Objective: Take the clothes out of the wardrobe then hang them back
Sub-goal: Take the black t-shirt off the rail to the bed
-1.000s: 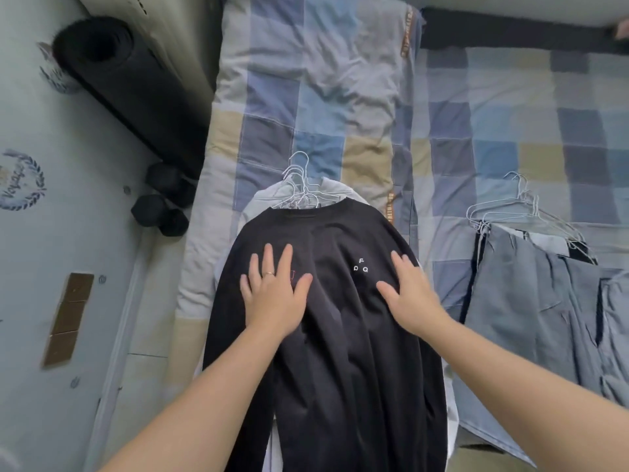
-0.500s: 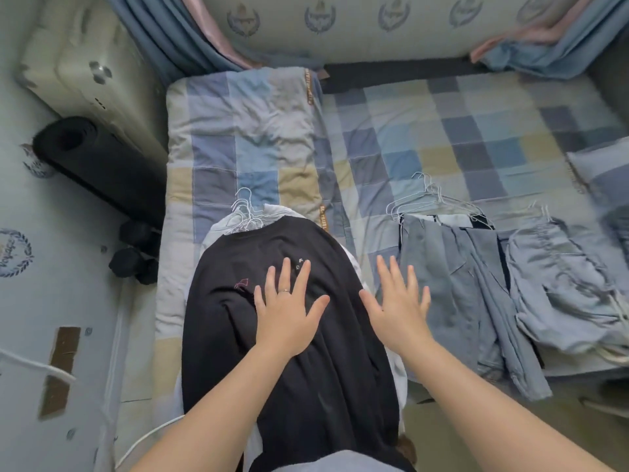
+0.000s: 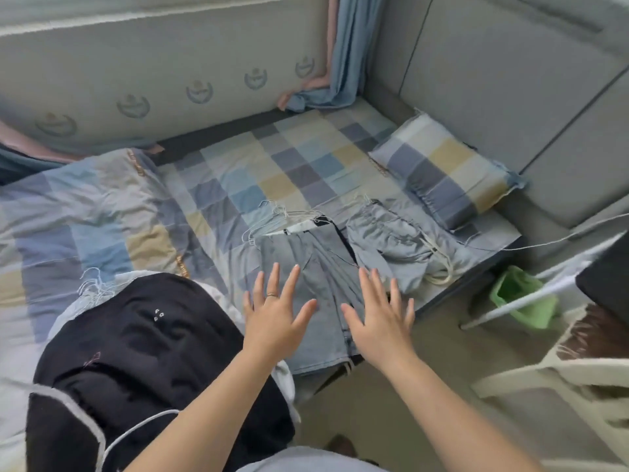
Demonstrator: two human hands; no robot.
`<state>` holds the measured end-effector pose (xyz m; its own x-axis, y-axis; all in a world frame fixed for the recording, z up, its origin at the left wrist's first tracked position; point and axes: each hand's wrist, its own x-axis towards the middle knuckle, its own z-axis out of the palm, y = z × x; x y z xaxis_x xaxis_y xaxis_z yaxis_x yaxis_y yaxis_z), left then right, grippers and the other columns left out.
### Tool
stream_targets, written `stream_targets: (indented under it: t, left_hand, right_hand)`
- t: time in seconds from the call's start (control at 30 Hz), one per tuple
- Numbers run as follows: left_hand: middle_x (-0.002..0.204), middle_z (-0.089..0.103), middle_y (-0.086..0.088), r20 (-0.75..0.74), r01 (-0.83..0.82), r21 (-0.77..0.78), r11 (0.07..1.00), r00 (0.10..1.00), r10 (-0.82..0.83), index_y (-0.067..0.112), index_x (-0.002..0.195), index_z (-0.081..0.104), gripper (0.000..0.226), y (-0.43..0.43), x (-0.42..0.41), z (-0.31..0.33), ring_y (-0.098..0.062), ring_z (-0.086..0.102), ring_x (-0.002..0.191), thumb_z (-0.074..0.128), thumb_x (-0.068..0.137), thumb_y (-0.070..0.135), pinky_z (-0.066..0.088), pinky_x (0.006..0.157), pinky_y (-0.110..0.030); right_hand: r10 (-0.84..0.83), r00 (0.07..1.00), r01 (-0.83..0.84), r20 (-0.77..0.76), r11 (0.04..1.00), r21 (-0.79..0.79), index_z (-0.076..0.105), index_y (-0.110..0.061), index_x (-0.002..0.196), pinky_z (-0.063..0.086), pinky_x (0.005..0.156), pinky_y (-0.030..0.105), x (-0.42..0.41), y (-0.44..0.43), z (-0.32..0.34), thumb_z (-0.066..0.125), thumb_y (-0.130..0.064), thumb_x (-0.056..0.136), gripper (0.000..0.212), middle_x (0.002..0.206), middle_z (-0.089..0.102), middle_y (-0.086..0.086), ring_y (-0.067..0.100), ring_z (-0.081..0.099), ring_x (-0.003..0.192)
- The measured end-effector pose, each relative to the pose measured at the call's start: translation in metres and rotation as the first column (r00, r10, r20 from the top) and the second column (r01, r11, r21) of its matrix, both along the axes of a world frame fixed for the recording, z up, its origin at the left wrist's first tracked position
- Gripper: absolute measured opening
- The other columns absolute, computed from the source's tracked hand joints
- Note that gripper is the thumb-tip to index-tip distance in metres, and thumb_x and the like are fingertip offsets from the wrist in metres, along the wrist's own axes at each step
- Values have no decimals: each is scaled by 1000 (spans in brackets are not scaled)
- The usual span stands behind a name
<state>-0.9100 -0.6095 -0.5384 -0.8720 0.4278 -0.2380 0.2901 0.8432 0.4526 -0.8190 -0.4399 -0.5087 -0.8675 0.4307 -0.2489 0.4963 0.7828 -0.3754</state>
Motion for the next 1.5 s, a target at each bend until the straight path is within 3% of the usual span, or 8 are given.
stream_targets:
  t: [0.23,0.43,0.67,0.87,1.1,1.2,1.3,1.5]
  left_hand:
    - [167,-14,8,-39,293,-1,956,955,-293,50,155,-5,70,153,57,21,-21,-19,153,21,94,74,-9,122,-51]
    - [167,-14,9,-86,574,30,818,817,-570,53,153,-8,67,271,104,40,-21,-19,153,22,96,72,-9,122,-52]
    - [168,-10,9,-185,837,69,543,546,-817,52,154,-7,78,423,160,56,-19,-19,152,5,82,79,-9,122,-50]
    - [168,-8,8,-294,977,96,188,209,-933,50,154,-7,73,560,232,89,-20,-19,153,9,89,78,-10,122,-50]
    - [167,-13,8,-412,956,129,-263,-190,-891,47,156,-9,70,658,348,142,-21,-22,152,16,95,73,-14,120,-47]
    - [168,-10,7,-473,898,143,-417,-308,-826,48,154,-10,75,677,412,170,-22,-19,153,5,88,79,-8,122,-50]
    - [168,-9,8,-529,821,154,-550,-401,-748,50,154,-10,77,685,478,198,-22,-17,153,2,85,81,-6,122,-50]
    - [168,-7,10,-606,640,254,-726,-479,-635,53,154,-4,88,677,620,265,-19,-16,153,-10,74,90,-5,123,-49]
  right_hand:
    - [-266,963,269,-48,961,64,-12,-41,154,-8,117,58,112,121,19,27,-61,98,71,163,-15,-14,20,-18,149]
    - [-541,836,548,-92,832,89,-10,-42,153,-4,118,58,193,197,33,29,-62,97,72,163,-12,-14,20,-15,150]
    - [-795,589,808,-145,576,124,-9,-39,154,-7,118,57,272,273,57,29,-59,98,70,164,-11,-12,24,-13,151]
    - [-928,297,948,-225,258,189,-11,-41,153,-9,118,57,341,335,84,29,-59,98,70,163,-14,-15,19,-19,149]
    - [-949,-60,948,-308,-151,281,-13,-41,152,-7,118,57,420,353,125,3,-70,85,75,162,-16,-16,19,-18,150]
    - [-927,-186,916,-326,-283,282,-21,-42,150,-13,118,54,458,346,149,13,-67,95,69,159,-23,-19,19,-22,149]
    - [-881,-284,872,-378,-402,280,-23,-46,147,-22,114,48,500,335,177,19,-63,97,68,159,-22,-18,20,-21,149]
    - [-796,-340,725,-500,-561,400,-25,-43,148,-22,115,51,597,306,242,-2,-68,81,75,157,-29,-21,11,-35,143]
